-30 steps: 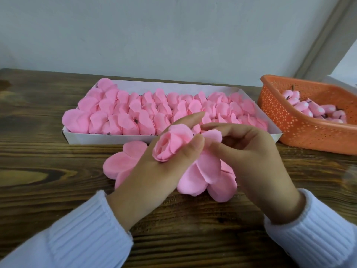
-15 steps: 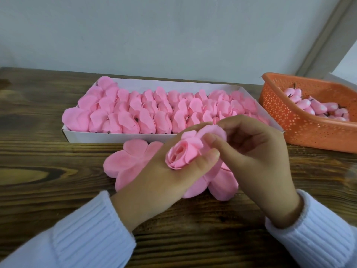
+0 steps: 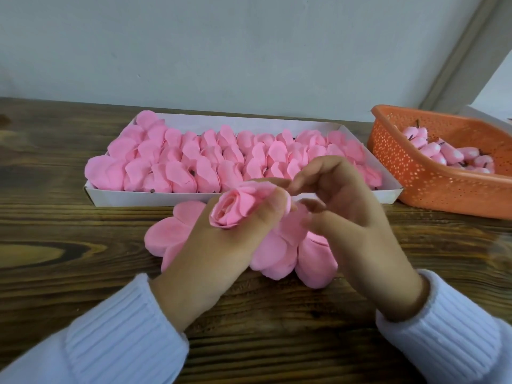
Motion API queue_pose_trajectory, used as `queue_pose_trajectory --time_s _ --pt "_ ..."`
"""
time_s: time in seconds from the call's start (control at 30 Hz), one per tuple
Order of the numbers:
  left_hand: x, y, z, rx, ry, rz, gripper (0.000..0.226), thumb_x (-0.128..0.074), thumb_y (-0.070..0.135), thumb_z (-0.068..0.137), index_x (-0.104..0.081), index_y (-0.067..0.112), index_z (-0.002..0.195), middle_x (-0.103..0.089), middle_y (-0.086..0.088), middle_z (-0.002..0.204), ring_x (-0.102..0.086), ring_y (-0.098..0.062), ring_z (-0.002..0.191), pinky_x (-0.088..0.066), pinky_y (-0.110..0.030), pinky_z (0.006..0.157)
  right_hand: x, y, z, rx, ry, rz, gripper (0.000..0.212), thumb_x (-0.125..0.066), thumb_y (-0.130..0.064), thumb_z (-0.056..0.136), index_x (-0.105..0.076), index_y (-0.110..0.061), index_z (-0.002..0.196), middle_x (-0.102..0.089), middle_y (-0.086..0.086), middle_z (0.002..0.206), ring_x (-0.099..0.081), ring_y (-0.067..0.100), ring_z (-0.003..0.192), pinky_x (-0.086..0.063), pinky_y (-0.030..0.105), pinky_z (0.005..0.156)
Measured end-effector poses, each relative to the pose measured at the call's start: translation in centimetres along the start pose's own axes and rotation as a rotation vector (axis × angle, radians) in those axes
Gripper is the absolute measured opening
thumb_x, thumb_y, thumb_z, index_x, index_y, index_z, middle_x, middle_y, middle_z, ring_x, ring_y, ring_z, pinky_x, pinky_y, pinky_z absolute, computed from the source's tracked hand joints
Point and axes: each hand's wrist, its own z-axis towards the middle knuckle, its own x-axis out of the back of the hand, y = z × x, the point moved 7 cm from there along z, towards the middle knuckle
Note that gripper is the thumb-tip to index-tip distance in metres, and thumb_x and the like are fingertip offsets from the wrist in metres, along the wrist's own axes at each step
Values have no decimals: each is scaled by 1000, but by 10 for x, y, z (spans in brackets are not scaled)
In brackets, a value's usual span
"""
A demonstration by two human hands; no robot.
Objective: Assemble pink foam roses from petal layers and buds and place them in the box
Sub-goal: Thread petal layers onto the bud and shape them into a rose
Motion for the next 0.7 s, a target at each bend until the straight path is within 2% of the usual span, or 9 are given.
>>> queue_pose_trajectory --time_s 0.07,0.1,0.2,0.27,0.33,0.4,0.5,0.63,0.7 --pt "-1 -3 1 3 -31 -93 24 -71 54 68 -71 30 72 -67 1 83 -66 -16 89 -55 -37 81 -12 9 -2 -103 -138 44 39 -57 5 73 -48 -10 108 -61 13 103 -59 20 103 -49 28 85" --pt "-2 -3 1 2 -47 -127 32 -74 60 65 -70 29 71 -67 1 85 -64 -18 95 -52 -44 88 -17 12 -3 -133 -178 65 40 -60 3 75 -48 -9 111 -61 19 111 -58 26 107 -50 34 90" --pt "-6 -3 1 10 -90 -195 43 -70 71 60 -68 29 70 -66 1 83 -65 -19 90 -54 -39 82 -25 15 -6 -176 -190 198 39 -64 3 77 -49 -7 112 -63 24 108 -61 29 96 -54 36 84" --pt "-11 -1 0 0 -126 -228 40 -71 67 63 -69 29 72 -69 2 81 -69 -17 84 -56 -33 74 -27 16 -7 -189 -170 255 41 -64 4 76 -50 -7 112 -64 21 99 -60 27 87 -55 31 75" --pt "-13 -2 -1 3 -124 -257 38 -73 63 64 -69 27 72 -70 -1 80 -71 -20 82 -56 -33 71 -27 17 -7 -198 -147 280 44 -68 6 74 -49 -4 112 -62 23 94 -59 29 86 -55 30 74" --pt "-13 -3 -1 5 -130 -237 39 -75 61 64 -69 25 76 -70 -9 87 -70 -24 89 -56 -33 74 -27 18 -7 -217 -145 309 45 -71 2 73 -49 -2 111 -61 24 91 -59 30 84 -55 29 74" --pt "-20 2 -3 1 -274 -232 36 -76 49 71 -67 19 91 -67 -18 99 -67 -26 101 -54 -34 84 -29 17 -6 -273 -206 396 39 -67 -4 74 -51 -2 109 -61 20 88 -63 24 77 -55 26 69" --pt "-24 1 -3 27 -374 -225 55 -79 42 70 -62 16 116 -66 2 100 -62 -19 108 -49 -38 94 -28 16 -5 -349 -289 450 48 -71 -13 73 -51 0 114 -57 18 97 -58 27 88 -51 30 79" --pt "-28 1 -5 52 -417 -248 61 -78 40 72 -58 12 123 -67 2 101 -62 -17 108 -48 -33 94 -29 17 -6 -374 -325 403 41 -64 -5 76 -52 1 114 -60 17 99 -59 26 92 -51 30 81"
